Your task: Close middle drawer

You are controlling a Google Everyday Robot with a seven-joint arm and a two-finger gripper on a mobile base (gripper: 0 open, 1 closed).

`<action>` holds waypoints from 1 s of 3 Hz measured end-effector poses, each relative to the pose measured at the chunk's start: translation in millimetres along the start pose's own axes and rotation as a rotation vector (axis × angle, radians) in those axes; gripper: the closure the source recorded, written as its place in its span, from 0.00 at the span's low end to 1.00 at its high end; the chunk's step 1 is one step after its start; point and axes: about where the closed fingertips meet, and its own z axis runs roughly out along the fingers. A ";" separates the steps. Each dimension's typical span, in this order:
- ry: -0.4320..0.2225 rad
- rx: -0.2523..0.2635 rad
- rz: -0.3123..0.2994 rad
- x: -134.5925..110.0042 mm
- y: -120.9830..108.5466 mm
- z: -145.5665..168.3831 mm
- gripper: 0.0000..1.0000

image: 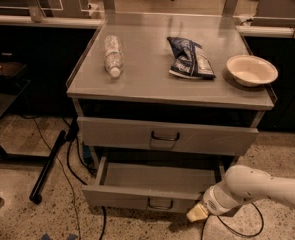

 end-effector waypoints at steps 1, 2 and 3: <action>0.000 0.000 0.000 0.0 0.0 0.0 0.00; 0.000 0.000 0.000 0.0 0.0 0.1 0.00; 0.000 0.000 0.000 0.0 0.1 0.1 0.17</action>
Offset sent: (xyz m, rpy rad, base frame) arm 0.0000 0.0000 0.0000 0.0000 0.0000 0.0000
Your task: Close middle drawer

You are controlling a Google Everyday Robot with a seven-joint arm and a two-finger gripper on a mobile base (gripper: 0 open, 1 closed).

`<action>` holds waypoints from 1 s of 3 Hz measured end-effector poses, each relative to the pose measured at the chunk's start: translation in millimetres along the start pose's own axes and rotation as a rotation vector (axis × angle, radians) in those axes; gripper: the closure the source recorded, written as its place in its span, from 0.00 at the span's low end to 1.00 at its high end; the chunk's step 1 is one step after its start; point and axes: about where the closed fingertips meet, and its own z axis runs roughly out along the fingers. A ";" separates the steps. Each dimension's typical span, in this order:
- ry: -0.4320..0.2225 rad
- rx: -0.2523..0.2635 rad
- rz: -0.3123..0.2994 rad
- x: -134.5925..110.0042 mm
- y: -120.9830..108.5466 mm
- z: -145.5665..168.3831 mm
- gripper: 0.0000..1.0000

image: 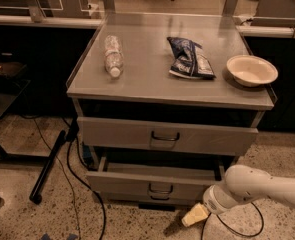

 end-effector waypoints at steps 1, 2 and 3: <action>0.000 0.000 0.000 0.0 0.0 0.0 0.40; -0.006 0.012 -0.018 -6.9 -2.0 2.4 0.64; -0.039 0.059 -0.032 -21.7 -9.9 4.7 0.87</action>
Offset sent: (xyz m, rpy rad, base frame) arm 0.0168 0.0056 0.0008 -0.0163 -0.0461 0.0217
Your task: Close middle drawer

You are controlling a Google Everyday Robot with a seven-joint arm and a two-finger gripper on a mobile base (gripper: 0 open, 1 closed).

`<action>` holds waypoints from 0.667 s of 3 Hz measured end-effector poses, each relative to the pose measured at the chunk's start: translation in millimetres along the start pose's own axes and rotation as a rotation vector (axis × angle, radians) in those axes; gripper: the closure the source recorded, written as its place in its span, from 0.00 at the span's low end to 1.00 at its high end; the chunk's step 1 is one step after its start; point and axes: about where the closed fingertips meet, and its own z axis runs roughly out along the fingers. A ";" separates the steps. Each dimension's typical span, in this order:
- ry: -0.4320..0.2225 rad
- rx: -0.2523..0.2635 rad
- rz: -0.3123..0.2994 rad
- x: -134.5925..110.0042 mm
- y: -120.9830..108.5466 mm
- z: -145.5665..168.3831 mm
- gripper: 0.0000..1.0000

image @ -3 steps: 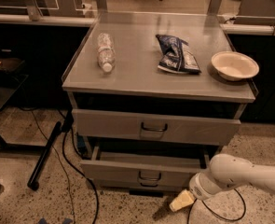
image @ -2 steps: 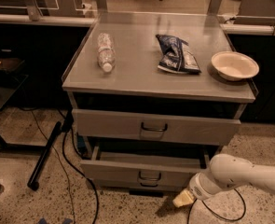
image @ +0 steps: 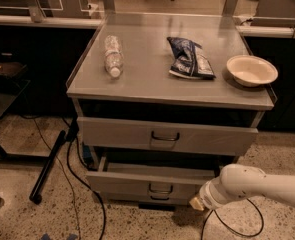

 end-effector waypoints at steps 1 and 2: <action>-0.026 0.054 -0.014 -13.9 -9.1 5.6 1.00; -0.048 0.104 -0.027 -28.6 -17.8 10.8 1.00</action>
Offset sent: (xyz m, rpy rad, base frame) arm 0.0573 0.0106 -0.0027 -0.0829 -0.1712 -0.0323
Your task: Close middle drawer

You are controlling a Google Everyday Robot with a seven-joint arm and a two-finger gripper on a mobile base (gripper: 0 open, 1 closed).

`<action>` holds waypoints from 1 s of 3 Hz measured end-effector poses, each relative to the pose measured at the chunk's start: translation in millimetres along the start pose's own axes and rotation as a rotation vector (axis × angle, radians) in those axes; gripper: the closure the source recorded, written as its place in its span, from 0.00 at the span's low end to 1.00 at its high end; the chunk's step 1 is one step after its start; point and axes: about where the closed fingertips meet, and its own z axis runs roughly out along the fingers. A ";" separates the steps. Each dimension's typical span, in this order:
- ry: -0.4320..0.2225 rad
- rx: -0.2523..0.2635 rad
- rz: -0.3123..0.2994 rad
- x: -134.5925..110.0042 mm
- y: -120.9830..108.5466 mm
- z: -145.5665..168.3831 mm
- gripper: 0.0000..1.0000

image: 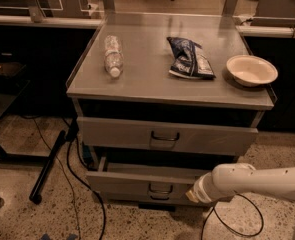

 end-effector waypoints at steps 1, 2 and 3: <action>-0.011 0.039 -0.014 -14.3 -8.9 6.6 1.00; -0.014 0.070 -0.027 -25.4 -17.2 11.2 1.00; -0.018 0.073 -0.040 -31.4 -20.1 14.5 1.00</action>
Offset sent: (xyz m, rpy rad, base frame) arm 0.0505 0.0084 -0.0019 -0.0811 -0.0943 -0.0073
